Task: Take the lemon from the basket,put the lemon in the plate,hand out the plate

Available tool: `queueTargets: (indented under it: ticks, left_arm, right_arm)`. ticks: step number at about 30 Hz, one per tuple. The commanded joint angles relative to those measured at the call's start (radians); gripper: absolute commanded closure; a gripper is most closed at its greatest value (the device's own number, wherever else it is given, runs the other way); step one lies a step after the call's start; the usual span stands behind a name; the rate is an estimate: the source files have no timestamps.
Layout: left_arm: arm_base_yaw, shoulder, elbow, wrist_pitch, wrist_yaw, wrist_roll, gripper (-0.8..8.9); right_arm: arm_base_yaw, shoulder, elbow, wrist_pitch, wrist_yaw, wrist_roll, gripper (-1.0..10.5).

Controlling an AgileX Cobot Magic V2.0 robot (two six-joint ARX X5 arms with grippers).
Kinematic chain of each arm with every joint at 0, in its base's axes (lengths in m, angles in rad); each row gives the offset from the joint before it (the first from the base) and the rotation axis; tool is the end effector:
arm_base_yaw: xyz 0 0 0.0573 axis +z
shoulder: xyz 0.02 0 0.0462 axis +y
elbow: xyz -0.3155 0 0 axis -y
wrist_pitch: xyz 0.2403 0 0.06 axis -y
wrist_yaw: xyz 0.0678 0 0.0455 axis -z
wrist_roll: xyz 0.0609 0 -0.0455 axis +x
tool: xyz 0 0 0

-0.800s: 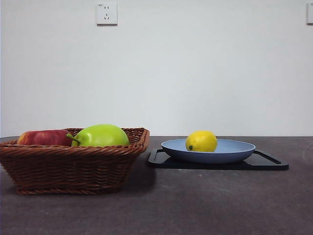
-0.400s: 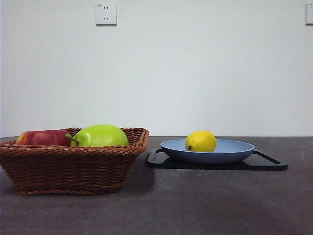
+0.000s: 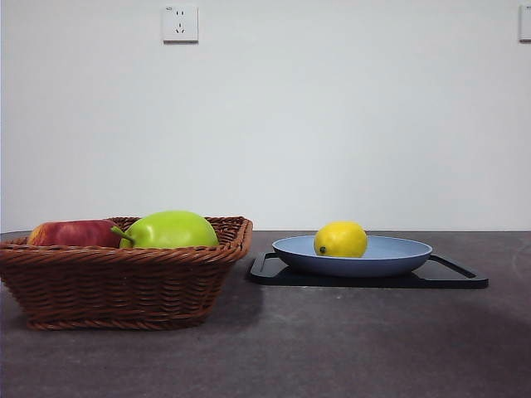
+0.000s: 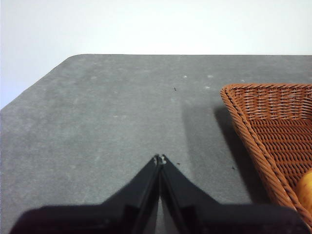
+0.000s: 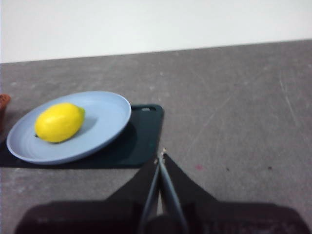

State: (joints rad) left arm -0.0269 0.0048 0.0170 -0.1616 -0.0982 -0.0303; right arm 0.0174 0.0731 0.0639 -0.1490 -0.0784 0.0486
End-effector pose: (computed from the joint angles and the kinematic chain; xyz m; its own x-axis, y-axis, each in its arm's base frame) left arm 0.0712 0.0041 0.1488 0.9864 0.0715 -0.1481 -0.0746 0.9971 -0.0154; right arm 0.0730 0.0060 0.1641 0.9830 0.0954 -0.1571 -0.0869 0.9944 0.0603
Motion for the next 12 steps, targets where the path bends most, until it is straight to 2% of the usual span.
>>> queueTargets:
  ticks: [1, 8, 12]
  left_arm:
    - [0.002, -0.003, -0.010, 0.011, -0.002, 0.004, 8.05]
    - [0.002, -0.003, -0.010, 0.011, -0.002, 0.004, 8.05]
    - [0.002, -0.003, -0.010, 0.011, -0.002, 0.004, 8.05]
  right_arm:
    - [-0.003, -0.020, -0.018, 0.012, -0.001, 0.014, 9.4]
    - [-0.003, -0.055, -0.036, -0.020, -0.002, 0.015, 9.4]
    - [-0.003, -0.074, -0.056, -0.031, -0.001, 0.041, 9.4]
